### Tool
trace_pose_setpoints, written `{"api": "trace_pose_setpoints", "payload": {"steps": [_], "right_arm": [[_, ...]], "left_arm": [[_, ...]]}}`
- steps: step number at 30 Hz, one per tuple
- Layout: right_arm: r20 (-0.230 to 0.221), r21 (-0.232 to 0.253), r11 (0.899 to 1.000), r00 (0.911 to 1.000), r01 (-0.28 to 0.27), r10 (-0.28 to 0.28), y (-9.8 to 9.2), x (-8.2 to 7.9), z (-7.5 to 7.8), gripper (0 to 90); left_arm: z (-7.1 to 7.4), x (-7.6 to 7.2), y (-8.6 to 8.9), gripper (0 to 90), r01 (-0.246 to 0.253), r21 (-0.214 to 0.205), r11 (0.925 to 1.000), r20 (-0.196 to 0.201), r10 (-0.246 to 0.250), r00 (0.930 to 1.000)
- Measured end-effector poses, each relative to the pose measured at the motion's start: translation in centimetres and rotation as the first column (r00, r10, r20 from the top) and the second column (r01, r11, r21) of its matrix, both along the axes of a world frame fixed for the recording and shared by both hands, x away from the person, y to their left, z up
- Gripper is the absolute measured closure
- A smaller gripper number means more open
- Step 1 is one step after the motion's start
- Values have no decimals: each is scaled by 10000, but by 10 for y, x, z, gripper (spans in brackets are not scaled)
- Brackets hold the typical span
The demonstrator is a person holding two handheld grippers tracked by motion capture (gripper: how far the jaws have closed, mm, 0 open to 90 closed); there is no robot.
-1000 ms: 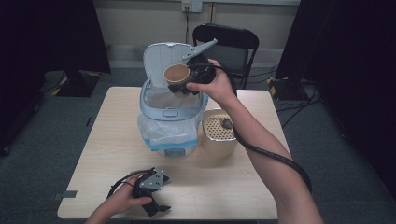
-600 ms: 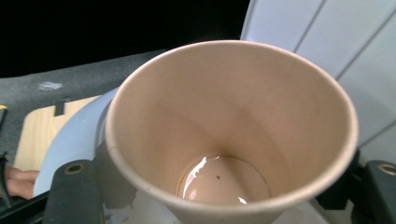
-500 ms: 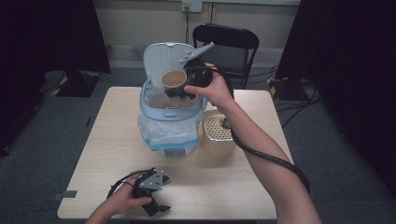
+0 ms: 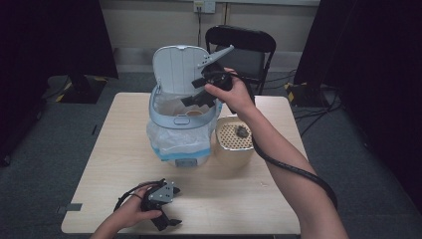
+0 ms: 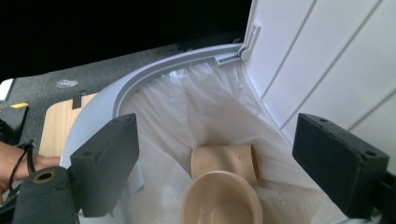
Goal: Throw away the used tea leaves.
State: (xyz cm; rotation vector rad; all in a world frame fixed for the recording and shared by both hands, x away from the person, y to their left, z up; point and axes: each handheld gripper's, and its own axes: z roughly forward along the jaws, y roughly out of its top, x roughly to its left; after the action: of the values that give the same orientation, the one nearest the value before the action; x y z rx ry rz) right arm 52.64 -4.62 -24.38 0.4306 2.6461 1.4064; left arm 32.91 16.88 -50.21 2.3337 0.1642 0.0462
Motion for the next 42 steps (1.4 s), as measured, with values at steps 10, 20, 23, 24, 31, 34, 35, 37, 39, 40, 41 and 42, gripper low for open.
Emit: {"api": "trace_pose_setpoints", "payload": {"steps": [10, 20, 23, 24, 31, 34, 35, 37, 39, 40, 41, 42], "right_arm": [[111, -240, 9997, 9999, 44, -42, -14, -1, 1, 142], [196, -270, 9992, 9994, 296, -291, -36, -1, 4, 143], [192, -281, 9989, 9991, 383, -378, -40, -1, 4, 143], [203, -286, 9985, 9988, 458, -453, -45, -1, 4, 143], [155, -352, 9969, 9974, 708, -703, -57, 2, 2, 143], [182, -362, 9961, 9966, 808, -802, -61, 6, 0, 144], [147, -389, 9957, 9964, 846, -841, -62, 8, -1, 144], [127, -386, 9953, 9960, 885, -881, -62, 11, -3, 144], [111, -386, 9949, 9956, 931, -928, -62, 12, -3, 144], [116, -403, 9946, 9954, 955, -951, -62, 15, -5, 144], [116, -403, 9946, 9954, 955, -951, -62, 15, -5, 144], [137, -408, 9945, 9953, 969, -964, -62, 17, -5, 144]], "left_arm": [[0, 0, 0, 0, -2, 2, 10000, 2, 2, 10000], [0, 0, 0, 0, 2, 7, 10000, -1, -2, 10000], [0, 0, 0, 0, 3, 4, 10000, -4, -3, 10000], [0, 0, 0, 0, 18, 7, 10000, -3, -18, 10000], [0, 0, 0, 0, 17, 9, 10000, 3, -17, 10000], [0, 0, 0, 0, 18, 14, 10000, 3, -18, 10000], [0, 0, 0, 0, 18, 12, 10000, 0, -18, 10000], [0, 0, 0, 0, 24, 13, 10000, 2, -24, 10000], [0, 0, 0, 0, 19, 14, 10000, 2, -19, 10000], [0, 0, 0, 0, 20, 13, 10000, 4, -20, 10000], [0, 0, 0, 0, 20, 13, 10000, 4, -20, 10000], [0, 0, 0, 0, 19, 13, 10000, 1, -19, 10000]]}}
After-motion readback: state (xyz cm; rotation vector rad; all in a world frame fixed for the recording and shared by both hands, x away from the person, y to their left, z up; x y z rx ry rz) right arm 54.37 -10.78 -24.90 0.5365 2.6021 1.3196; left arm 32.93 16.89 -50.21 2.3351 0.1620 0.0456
